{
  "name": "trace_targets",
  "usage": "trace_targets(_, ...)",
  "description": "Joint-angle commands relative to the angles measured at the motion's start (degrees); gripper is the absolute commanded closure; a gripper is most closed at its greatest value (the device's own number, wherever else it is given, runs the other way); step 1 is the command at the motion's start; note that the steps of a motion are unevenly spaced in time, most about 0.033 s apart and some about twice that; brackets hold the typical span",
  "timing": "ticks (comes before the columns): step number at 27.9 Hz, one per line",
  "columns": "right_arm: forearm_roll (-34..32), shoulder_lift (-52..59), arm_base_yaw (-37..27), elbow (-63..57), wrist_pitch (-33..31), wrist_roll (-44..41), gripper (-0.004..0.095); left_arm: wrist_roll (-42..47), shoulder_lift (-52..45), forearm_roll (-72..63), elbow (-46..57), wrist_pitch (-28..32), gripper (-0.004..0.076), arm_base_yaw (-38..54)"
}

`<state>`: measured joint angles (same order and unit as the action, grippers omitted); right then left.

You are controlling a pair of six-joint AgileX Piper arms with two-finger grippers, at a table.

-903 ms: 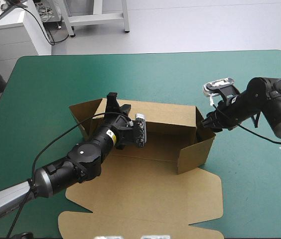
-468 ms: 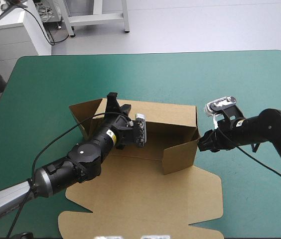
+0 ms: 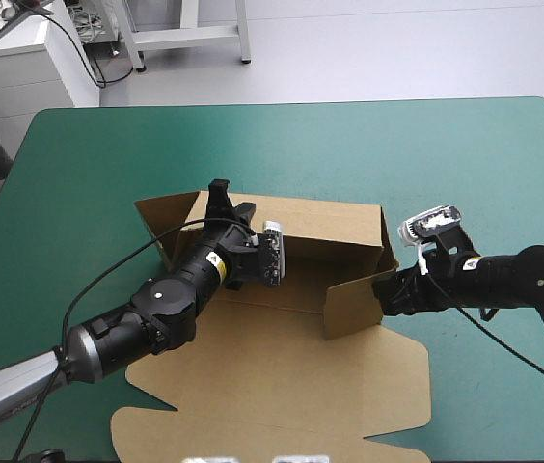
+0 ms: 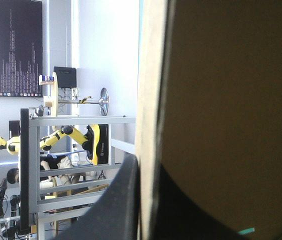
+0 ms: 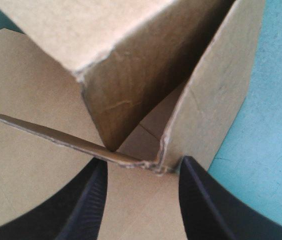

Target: Fold the box

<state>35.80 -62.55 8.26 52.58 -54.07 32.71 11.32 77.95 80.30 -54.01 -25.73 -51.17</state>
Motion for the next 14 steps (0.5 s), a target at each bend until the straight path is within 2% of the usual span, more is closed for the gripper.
trace_targets(1,3.1,1.2,-0.1,1.1,3.3,0.8,0.0494,1.1,-1.7,1.7,-1.5,0.5,0.0732,-0.2)
trace_targets(11,3.6,1.2,0.1,1.1,5.1,-2.9,0.0495,1.1,-1.7,1.7,-1.5,0.5,0.0732,-0.2)
trace_targets(14,-0.8,1.1,4.7,1.1,10.5,-3.4,0.0495,1.1,-1.7,2.3,-1.5,0.5,0.0732,-0.2)
